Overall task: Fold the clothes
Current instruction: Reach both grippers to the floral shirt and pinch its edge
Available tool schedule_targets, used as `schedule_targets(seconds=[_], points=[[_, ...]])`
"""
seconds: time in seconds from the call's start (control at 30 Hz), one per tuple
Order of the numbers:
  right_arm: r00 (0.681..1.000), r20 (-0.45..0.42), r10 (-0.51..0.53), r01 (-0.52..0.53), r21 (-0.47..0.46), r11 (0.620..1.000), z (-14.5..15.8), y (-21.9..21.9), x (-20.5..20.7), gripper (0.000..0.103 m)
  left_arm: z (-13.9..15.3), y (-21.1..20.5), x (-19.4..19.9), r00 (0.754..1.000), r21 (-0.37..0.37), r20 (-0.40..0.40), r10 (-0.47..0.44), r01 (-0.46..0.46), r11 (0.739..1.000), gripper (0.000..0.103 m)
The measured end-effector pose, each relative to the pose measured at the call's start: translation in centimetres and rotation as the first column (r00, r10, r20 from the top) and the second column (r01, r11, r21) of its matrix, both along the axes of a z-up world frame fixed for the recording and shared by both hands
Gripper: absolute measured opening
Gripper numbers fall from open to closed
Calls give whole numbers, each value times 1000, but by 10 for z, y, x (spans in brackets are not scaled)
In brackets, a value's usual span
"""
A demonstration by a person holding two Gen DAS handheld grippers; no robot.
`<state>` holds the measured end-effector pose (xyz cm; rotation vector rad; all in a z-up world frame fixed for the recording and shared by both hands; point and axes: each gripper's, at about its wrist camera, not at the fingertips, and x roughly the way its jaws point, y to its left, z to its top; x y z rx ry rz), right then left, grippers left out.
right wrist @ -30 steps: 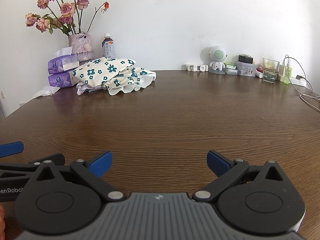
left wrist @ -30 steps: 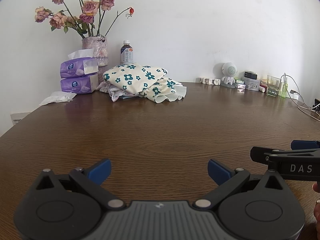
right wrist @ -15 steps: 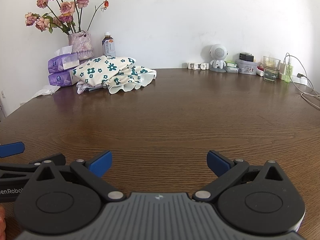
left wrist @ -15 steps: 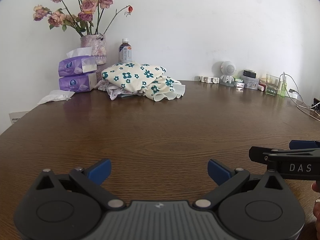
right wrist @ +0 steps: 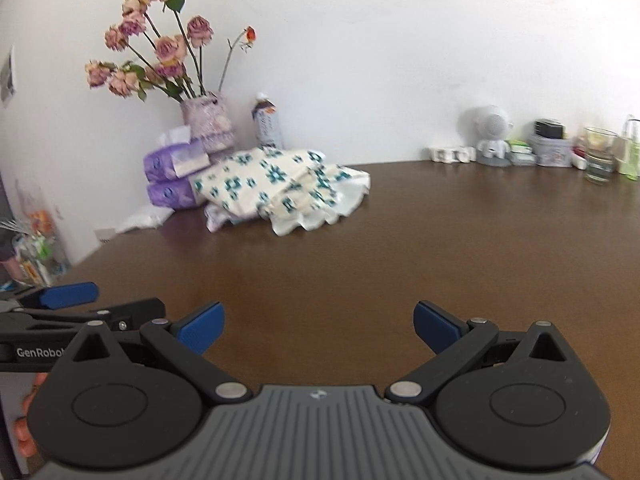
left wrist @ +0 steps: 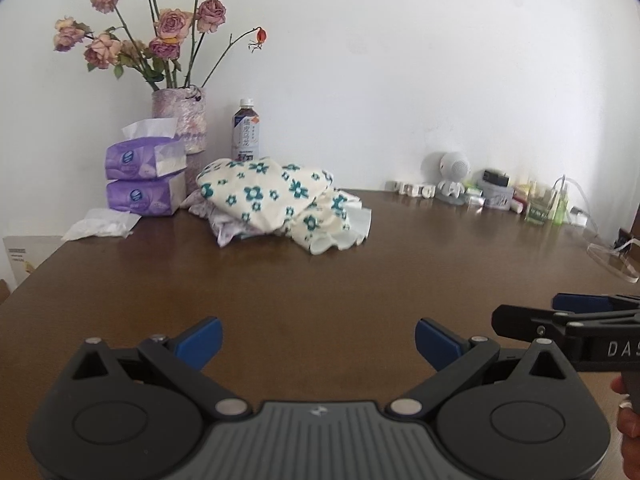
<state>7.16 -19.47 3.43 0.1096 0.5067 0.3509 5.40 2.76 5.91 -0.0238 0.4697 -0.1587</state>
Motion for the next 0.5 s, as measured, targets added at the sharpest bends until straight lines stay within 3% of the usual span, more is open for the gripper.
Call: schedule_targets(seconds=[0.1,0.3,0.5], points=[[1000,19,24,-24,4,1000,18,6,22,103,19,12,23,1000,-22,9,-3,3,1000,103],[994,97,40,-32,-80,996,50,32,67,103,55,30,72,995,0,84,61,-61,998,103],[991,107,78,-75,-33,997,65,51,119,103,73,40,126,992,44,107,73,-79,996,103]])
